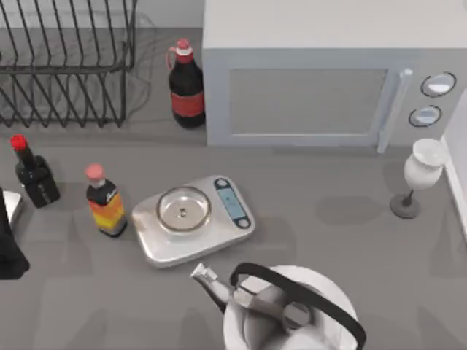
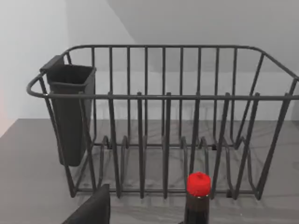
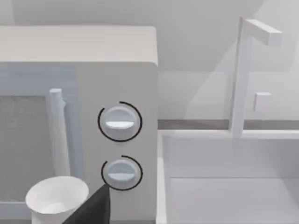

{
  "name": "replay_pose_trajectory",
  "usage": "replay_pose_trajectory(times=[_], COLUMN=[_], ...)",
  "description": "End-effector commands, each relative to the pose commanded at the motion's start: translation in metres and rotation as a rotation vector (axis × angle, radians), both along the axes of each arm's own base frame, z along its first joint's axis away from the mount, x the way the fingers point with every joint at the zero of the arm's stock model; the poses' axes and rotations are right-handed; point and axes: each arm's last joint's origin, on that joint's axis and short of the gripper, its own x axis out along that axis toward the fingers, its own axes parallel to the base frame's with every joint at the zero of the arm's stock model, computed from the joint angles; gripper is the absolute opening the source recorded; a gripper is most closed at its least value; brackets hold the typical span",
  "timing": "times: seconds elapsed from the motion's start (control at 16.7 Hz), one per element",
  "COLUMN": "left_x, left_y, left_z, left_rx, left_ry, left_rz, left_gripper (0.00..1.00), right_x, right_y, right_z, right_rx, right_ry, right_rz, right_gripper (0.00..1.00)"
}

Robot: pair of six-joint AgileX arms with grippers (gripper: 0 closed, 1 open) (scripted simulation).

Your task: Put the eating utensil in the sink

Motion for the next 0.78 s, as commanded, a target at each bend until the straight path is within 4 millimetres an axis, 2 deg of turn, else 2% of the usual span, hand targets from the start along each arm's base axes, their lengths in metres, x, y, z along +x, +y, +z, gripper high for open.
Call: replay_pose_trajectory(times=[0.18, 0.36, 0.54, 0.78], left_x=[0.0, 0.0, 0.0, 0.0], left_y=[0.0, 0.0, 0.0, 0.0], left_z=[0.0, 0.0, 0.0, 0.0], left_rx=[0.0, 0.0, 0.0, 0.0], left_ry=[0.0, 0.0, 0.0, 0.0], left_rz=[0.0, 0.0, 0.0, 0.0], left_gripper=[1.0, 1.0, 1.0, 1.0], right_x=[0.0, 0.002, 0.011, 0.038], right_y=[0.0, -0.002, -0.005, -0.012], right_z=[0.002, 0.012, 0.026, 0.036], right_rx=[0.004, 0.035, 0.093, 0.202], right_ry=[0.013, 0.116, 0.324, 0.728], right_rz=[-0.003, -0.021, -0.057, -0.144], right_gripper=[1.0, 1.0, 1.0, 1.0])
